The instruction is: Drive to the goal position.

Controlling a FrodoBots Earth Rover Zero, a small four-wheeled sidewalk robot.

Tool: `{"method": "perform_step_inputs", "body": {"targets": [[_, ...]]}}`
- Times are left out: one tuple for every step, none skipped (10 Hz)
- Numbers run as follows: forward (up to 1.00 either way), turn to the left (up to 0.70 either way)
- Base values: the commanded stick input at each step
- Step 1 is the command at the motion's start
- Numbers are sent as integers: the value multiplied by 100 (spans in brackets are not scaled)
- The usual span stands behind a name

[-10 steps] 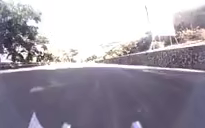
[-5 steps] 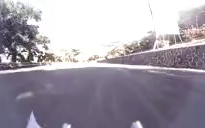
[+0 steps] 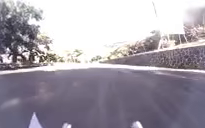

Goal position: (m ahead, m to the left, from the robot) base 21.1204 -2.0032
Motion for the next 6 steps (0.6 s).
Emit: {"method": "perform_step_inputs", "body": {"targets": [[98,0],[98,0],[98,0],[97,0],[97,0],[97,0]]}}
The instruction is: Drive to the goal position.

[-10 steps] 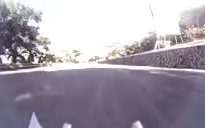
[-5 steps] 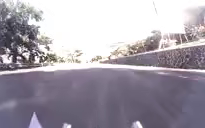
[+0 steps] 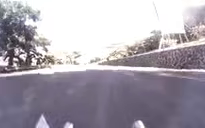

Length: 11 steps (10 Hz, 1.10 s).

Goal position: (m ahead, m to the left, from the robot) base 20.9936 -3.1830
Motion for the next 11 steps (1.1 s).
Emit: {"method": "perform_step_inputs", "body": {"targets": [[98,0],[98,0],[97,0],[97,0],[98,0],[98,0],[97,0],[97,0],[97,0],[97,0],[98,0]]}}
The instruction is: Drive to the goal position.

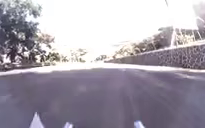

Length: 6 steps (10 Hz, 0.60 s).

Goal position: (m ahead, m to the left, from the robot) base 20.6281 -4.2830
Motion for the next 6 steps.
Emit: {"method": "perform_step_inputs", "body": {"targets": [[98,0],[98,0],[98,0],[97,0],[97,0],[97,0]]}}
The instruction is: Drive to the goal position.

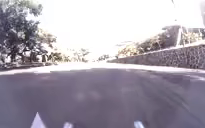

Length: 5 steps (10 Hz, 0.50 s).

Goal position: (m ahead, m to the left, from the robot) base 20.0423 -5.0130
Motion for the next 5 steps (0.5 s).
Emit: {"method": "perform_step_inputs", "body": {"targets": [[97,0],[97,0],[97,-1],[97,-6],[97,-12]]}}
